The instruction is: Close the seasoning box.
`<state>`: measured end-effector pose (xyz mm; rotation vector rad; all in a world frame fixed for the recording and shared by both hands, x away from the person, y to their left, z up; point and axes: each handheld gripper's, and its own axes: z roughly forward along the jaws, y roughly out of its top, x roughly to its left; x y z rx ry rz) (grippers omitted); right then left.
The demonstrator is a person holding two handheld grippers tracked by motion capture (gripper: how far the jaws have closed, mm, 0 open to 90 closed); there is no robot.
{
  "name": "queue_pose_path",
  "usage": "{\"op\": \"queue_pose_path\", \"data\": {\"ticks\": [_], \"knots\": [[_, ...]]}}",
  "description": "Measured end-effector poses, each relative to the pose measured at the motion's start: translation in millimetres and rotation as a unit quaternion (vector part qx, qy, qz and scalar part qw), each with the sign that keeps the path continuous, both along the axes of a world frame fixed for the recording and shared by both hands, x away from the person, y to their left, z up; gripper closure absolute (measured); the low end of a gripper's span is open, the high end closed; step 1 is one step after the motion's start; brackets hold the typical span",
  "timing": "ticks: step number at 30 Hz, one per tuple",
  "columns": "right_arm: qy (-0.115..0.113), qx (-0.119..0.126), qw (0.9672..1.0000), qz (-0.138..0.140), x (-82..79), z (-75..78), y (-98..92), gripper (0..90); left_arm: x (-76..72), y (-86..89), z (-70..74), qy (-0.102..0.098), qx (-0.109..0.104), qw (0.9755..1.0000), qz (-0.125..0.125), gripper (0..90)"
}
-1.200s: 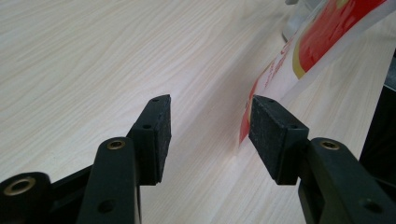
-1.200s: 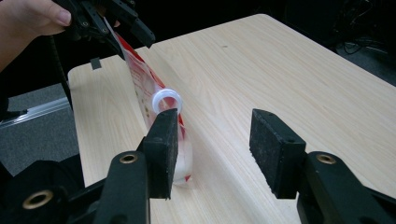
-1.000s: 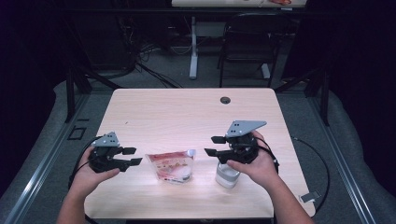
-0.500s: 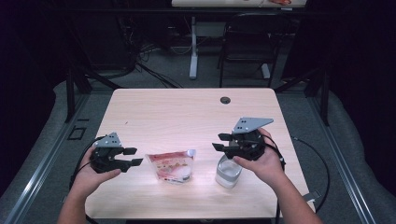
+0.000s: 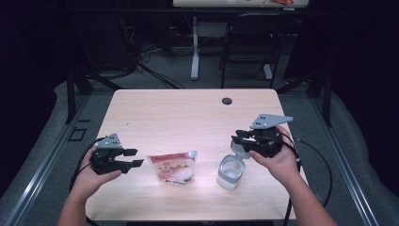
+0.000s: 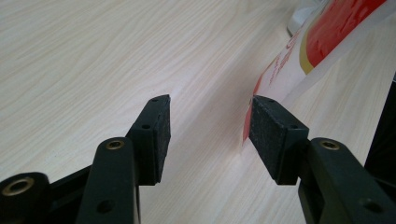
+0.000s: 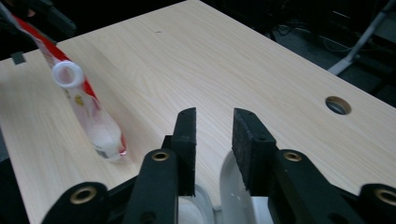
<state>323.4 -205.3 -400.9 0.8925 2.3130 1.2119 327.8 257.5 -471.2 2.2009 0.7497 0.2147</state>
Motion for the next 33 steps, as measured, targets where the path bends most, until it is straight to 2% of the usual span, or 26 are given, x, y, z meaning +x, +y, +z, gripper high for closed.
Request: {"op": "queue_pose_path", "data": {"ticks": [10, 20, 33], "knots": [[0.013, -0.009, 0.9996, -0.025, 6.1, -9.9, -14.7, 90.0, 0.5, 0.8, -0.9, 0.000, 0.000, 1.0000, 0.003, 48.6], [0.019, 0.000, 0.9985, -0.052, 11.1, -16.1, -24.4, 90.0, 0.8, 1.2, -1.6, 0.001, 0.001, 1.0000, 0.003, 48.7], [0.028, -0.002, 0.9978, -0.060, 14.0, -21.8, -30.5, 90.0, 1.2, 0.9, -2.7, 0.001, 0.005, 1.0000, 0.003, 48.7]]}}
